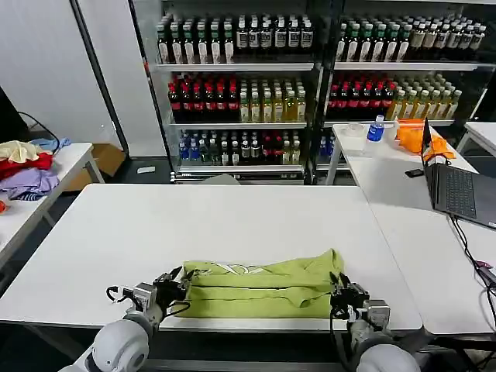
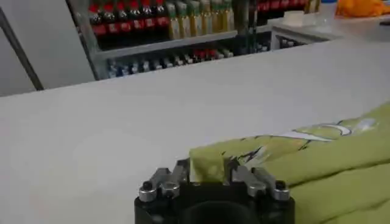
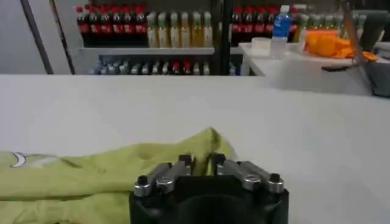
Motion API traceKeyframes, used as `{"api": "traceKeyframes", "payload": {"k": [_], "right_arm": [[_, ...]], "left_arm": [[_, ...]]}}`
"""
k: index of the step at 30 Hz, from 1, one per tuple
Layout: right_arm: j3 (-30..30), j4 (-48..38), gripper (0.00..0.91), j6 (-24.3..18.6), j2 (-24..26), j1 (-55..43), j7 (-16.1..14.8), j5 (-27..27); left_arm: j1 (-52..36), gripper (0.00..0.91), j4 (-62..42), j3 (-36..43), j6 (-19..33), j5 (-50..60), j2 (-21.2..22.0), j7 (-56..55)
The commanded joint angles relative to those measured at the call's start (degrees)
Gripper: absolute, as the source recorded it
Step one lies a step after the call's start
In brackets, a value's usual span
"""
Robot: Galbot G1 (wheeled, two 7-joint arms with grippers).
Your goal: Fold and organize the clothes.
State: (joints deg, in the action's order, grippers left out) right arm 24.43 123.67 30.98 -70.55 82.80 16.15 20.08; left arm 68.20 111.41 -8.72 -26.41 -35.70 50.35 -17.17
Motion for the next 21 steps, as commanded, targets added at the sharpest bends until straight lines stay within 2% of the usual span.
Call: {"api": "traceKeyframes", "payload": {"k": [1, 11, 19, 20, 21], "right_arm": [[1.82, 4.10, 0.907, -1.85, -0.25, 4.79, -0.50, -3.52], [3.05, 5.18, 0.907, -2.38, -0.49, 6.81, -0.36, -3.74], [3.36, 5.96, 0.907, -2.70, -0.59, 7.93, -0.37, -3.87], [3.44, 6.07, 0.907, -2.73, -0.63, 8.00, -0.37, -3.85], [3.48, 6.14, 0.907, -2.74, -0.62, 8.10, -0.37, -3.85]], "left_arm": [[5.48, 0.907, 4.86, -3.72, -0.43, -1.45, 3.56, -2.49], [5.15, 0.907, 0.50, -3.43, -1.32, -4.33, 11.47, -4.61], [4.35, 0.907, -1.48, -4.79, -1.26, -8.52, 14.07, -4.87], [4.39, 0.877, -1.62, -4.84, -1.08, -8.64, 14.30, -4.99], [4.57, 0.695, -1.75, -4.93, -0.88, -8.68, 14.57, -5.06]]}}
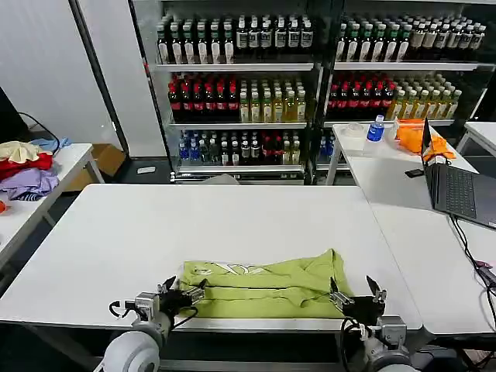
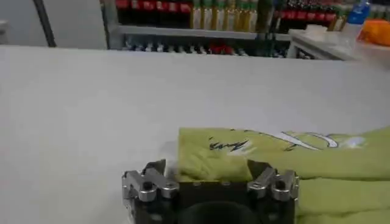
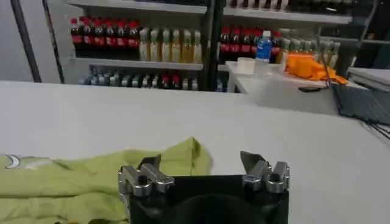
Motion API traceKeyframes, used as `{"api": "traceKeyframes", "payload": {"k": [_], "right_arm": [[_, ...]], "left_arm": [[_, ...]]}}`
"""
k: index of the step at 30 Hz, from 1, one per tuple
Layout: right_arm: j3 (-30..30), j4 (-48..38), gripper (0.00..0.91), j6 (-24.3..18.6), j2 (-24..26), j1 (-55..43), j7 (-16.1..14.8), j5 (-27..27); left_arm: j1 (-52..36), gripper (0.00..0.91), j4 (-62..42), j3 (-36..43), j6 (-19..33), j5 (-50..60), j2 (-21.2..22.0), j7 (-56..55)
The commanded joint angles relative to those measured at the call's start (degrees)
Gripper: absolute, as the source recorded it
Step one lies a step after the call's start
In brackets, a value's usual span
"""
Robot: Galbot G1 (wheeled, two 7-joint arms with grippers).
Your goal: Fold and organize the clothes.
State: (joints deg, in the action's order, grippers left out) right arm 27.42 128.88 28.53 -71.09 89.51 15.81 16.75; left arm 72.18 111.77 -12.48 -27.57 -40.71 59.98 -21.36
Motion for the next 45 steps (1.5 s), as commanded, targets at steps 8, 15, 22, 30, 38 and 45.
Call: {"api": "traceKeyframes", "payload": {"k": [8, 15, 22, 30, 38, 45], "right_arm": [[0.79, 1.81, 0.907, -0.59, -0.08, 2.13, 0.07, -0.50], [0.79, 2.36, 0.907, -1.03, -0.15, 3.07, 0.07, -0.88], [0.61, 2.38, 0.907, -1.10, -0.11, 2.93, 0.20, -0.90], [0.14, 2.12, 0.907, -1.38, -0.39, 2.59, 0.23, -0.96], [0.65, 2.52, 0.907, -1.42, 0.05, 2.19, 0.08, -0.65], [1.03, 2.59, 0.907, -1.37, 0.32, 1.70, -0.07, -0.46]], "left_arm": [[3.19, 0.030, -1.09, -1.68, 1.52, -3.68, 6.32, -0.58], [5.71, 0.030, -0.53, -2.76, 2.45, -4.16, 7.67, -0.18], [5.72, 0.030, -0.59, -4.85, 3.29, -6.62, 8.83, 0.14], [3.64, 0.030, -0.18, -10.47, 2.96, -11.71, 5.52, 0.29], [-0.45, 0.030, -1.96, -17.90, 1.94, -17.57, -2.41, 0.41], [-6.88, 0.030, -8.51, -21.74, 1.77, -21.50, -11.08, 1.62]]}}
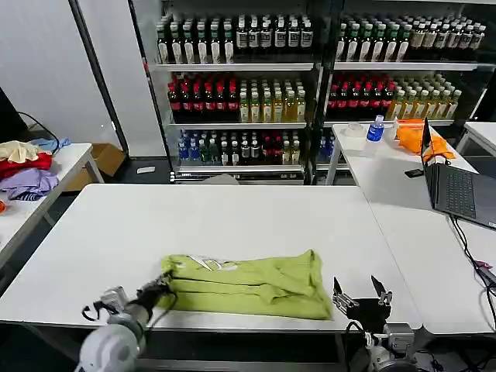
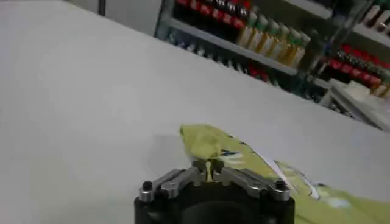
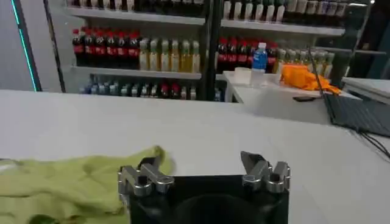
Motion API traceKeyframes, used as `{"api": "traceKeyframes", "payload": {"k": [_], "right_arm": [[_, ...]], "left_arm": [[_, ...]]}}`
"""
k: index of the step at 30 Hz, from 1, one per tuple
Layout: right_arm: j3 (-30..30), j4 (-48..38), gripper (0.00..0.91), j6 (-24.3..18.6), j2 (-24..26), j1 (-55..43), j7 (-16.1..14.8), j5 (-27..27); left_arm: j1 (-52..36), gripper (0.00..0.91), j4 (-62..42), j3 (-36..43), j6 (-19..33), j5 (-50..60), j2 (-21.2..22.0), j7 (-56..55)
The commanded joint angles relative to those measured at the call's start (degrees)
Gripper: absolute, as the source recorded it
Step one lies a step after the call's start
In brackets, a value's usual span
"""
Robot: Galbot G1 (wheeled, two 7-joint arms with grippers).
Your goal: Fold and organize the clothes.
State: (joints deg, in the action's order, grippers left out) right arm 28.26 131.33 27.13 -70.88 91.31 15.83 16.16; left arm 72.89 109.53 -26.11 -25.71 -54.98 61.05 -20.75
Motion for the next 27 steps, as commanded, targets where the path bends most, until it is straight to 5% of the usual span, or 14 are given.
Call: {"api": "traceKeyframes", "payload": {"k": [1, 8, 15, 27], "right_arm": [[0.31, 0.19, 0.907, 0.04, 0.16, -0.12, -0.12, 0.17], [0.90, 0.16, 0.907, 0.14, 0.30, -0.50, -0.15, 0.41], [1.02, -0.13, 0.907, 0.15, 0.16, -0.40, -0.18, 0.32], [1.36, -0.64, 0.907, 0.04, 0.23, -0.41, -0.27, 0.23]], "left_arm": [[-8.16, 0.030, -6.62, -8.45, -0.15, -8.02, -12.43, 0.99], [-8.13, 0.030, -0.53, -9.64, -1.22, -16.54, -12.30, -0.15], [-7.34, 0.030, 7.55, -4.42, -1.99, -27.71, -6.20, -0.98], [-8.92, 0.030, 5.92, 7.51, -0.81, -26.84, 3.80, -1.36]]}}
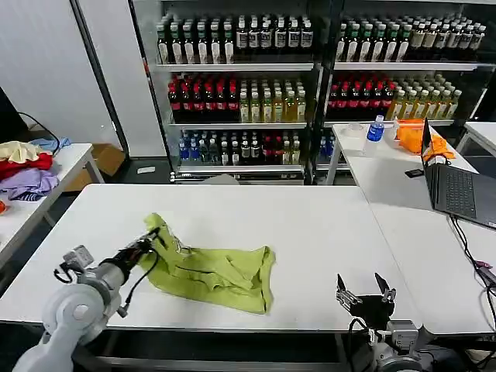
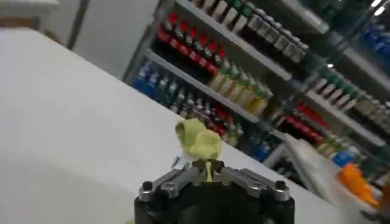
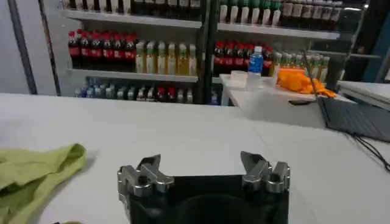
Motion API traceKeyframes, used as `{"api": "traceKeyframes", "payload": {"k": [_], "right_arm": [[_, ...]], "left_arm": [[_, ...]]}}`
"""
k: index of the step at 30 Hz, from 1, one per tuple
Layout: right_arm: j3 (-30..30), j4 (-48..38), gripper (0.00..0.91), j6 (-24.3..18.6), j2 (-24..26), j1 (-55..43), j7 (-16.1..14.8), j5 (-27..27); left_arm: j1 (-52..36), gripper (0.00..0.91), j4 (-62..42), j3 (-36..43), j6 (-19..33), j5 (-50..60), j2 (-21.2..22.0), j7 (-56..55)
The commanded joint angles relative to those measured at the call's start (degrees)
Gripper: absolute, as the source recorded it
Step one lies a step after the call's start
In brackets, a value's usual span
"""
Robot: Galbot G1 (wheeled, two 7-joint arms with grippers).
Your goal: Fold and organize the clothes.
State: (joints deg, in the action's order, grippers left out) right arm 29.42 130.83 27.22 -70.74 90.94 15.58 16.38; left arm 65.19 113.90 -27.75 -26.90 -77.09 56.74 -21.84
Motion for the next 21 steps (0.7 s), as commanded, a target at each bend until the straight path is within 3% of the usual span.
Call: {"api": "traceKeyframes", "payload": {"k": [1, 16, 17, 18, 19, 21], "right_arm": [[0.27, -0.16, 0.907, -0.05, 0.14, -0.06, -0.03, 0.04], [0.38, -0.32, 0.907, -0.18, 0.40, -0.39, -0.19, 0.21], [0.41, -0.33, 0.907, -0.17, 0.41, -0.43, -0.17, 0.23], [0.44, -0.35, 0.907, -0.18, 0.42, -0.46, -0.17, 0.24], [0.48, -0.32, 0.907, -0.17, 0.45, -0.52, -0.15, 0.28], [0.51, -0.23, 0.907, -0.12, 0.50, -0.55, -0.16, 0.33]], "left_arm": [[-1.29, 0.030, 1.08, 10.05, 0.45, -4.28, 8.80, -0.25], [-1.53, 0.030, -2.40, 21.12, -0.05, 6.82, 12.16, 1.90], [-1.80, 0.171, -3.07, 21.41, -0.53, 7.64, 12.23, 1.96], [-1.92, 0.413, -3.47, 21.55, -0.82, 7.72, 12.26, 1.96], [-2.00, 0.907, -3.87, 21.60, -0.76, 7.69, 12.32, 2.00], [-1.94, 0.907, -3.89, 21.58, -0.76, 7.56, 12.38, 2.40]]}}
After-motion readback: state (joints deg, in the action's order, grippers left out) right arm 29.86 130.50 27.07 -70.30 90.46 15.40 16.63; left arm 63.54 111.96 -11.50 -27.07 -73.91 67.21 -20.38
